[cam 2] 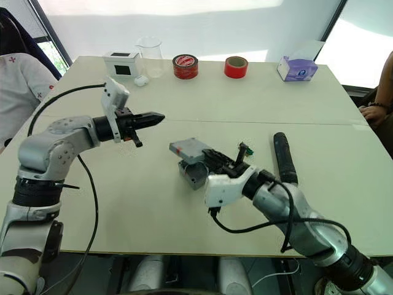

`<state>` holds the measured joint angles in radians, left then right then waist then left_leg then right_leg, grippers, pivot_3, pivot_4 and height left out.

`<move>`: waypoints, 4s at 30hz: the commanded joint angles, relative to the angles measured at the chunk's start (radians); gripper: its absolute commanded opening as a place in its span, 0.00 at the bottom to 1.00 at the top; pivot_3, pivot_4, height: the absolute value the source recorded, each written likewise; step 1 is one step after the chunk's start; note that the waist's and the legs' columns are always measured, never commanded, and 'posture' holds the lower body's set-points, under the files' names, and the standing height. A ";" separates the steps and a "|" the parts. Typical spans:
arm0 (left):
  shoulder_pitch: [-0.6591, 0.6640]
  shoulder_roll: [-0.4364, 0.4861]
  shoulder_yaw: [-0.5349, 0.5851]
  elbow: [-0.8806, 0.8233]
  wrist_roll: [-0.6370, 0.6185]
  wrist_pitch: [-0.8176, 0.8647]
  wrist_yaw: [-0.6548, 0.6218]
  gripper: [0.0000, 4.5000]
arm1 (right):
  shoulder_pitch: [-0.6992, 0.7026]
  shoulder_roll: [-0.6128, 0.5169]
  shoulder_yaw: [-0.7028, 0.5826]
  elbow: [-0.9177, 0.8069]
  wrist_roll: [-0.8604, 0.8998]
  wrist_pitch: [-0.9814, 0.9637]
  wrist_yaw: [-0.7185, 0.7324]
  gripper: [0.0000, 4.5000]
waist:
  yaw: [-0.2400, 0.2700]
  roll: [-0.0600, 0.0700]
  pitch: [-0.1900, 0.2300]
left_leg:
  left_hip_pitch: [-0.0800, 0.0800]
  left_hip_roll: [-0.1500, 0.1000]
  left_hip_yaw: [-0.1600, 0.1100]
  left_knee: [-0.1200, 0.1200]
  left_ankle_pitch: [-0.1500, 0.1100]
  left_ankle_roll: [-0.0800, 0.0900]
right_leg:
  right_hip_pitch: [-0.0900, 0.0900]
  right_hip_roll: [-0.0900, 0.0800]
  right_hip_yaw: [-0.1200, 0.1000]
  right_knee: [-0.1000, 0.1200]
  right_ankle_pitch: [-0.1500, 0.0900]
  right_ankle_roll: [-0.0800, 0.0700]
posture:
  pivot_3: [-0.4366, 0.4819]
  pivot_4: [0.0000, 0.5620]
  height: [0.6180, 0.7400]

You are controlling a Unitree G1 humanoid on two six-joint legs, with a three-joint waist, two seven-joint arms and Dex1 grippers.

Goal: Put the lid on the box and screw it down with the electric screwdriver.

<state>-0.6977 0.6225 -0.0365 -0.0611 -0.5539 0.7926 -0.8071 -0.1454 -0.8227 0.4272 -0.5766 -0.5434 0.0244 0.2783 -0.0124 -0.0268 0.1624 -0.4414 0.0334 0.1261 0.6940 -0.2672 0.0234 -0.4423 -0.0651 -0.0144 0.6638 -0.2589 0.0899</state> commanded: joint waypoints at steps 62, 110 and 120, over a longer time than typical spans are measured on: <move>-0.009 -0.116 -0.151 0.004 0.194 -0.143 -0.133 0.01 | 0.127 0.302 -0.094 0.048 -0.416 -0.061 0.145 0.03 | 0.002 0.000 0.000 | 0.001 0.000 -0.002 0.004 0.000 0.000 | 0.003 0.001 0.000 0.001 -0.001 0.000 | 0.48 0.27 0.79; 0.044 -0.051 -0.121 0.009 0.140 -0.069 -0.279 0.00 | 0.259 0.309 -0.377 -0.058 0.331 0.121 0.404 0.08 | 0.002 0.001 -0.005 | 0.016 -0.001 -0.003 0.003 -0.006 0.009 | 0.018 -0.001 0.000 0.001 -0.004 -0.002 | 0.48 0.27 0.79; -0.046 -0.104 -0.119 0.336 0.247 -0.201 -0.189 0.00 | 0.211 0.286 -0.279 -0.166 0.602 0.590 0.527 0.01 | 0.006 0.001 -0.005 | 0.015 -0.001 -0.004 0.003 -0.007 0.010 | 0.018 -0.002 0.000 0.000 -0.004 -0.002 | 0.48 0.27 0.79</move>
<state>-0.7338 0.5440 -0.1135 0.1931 -0.3692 0.6724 -1.0174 0.0875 -0.5360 0.1120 -0.7100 0.0268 0.5550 0.7990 -0.0068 -0.0259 0.1574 -0.4260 0.0321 0.1223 0.6967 -0.2738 0.0337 -0.4246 -0.0672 -0.0145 0.6639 -0.2632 0.0878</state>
